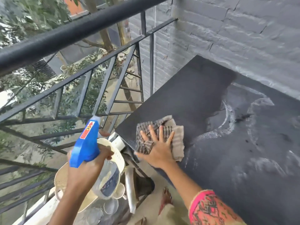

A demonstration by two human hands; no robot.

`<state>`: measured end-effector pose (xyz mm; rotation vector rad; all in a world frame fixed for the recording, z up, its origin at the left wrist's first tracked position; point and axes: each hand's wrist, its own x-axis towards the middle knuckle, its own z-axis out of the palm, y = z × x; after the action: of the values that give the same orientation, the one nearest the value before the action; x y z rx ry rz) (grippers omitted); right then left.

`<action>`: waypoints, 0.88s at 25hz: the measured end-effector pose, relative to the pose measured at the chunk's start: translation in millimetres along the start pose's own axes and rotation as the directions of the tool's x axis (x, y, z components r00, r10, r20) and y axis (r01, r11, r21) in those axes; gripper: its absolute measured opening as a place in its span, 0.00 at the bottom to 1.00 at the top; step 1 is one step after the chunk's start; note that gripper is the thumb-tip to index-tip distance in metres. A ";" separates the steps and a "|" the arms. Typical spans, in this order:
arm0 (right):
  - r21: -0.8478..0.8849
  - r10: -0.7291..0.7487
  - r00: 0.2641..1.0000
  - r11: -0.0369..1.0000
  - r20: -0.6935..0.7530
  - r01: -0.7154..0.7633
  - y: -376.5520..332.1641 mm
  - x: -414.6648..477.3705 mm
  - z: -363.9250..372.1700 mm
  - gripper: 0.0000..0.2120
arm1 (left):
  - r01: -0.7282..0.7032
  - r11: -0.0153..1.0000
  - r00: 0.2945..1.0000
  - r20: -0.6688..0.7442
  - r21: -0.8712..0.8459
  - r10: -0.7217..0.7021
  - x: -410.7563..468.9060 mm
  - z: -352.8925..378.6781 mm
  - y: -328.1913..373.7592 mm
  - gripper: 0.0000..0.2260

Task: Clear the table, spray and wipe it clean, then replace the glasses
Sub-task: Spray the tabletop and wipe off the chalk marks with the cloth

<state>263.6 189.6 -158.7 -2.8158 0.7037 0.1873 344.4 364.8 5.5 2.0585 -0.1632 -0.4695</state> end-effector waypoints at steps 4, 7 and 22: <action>-0.078 -0.106 0.994 0.991 0.033 0.108 -40.0 -63.5 17.0 0.34 | -0.130 0.990 0.979 0.164 0.058 0.119 -33.4 -20.0 -14.0 0.08; 0.244 -0.005 0.999 0.970 -0.035 0.014 -38.7 -98.8 1.3 0.31 | -0.197 0.978 0.940 0.298 0.071 0.168 -51.3 -30.2 -30.2 0.12; 0.902 0.868 0.318 0.425 -0.381 -0.079 42.5 -299.0 -127.3 0.27 | -0.418 0.881 0.661 0.740 0.221 0.128 -121.9 66.1 -69.5 0.01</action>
<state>-10.1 254.5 9.4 -1.4837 1.4957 -1.2270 201.5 384.1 -51.5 2.0491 -1.1093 -1.0952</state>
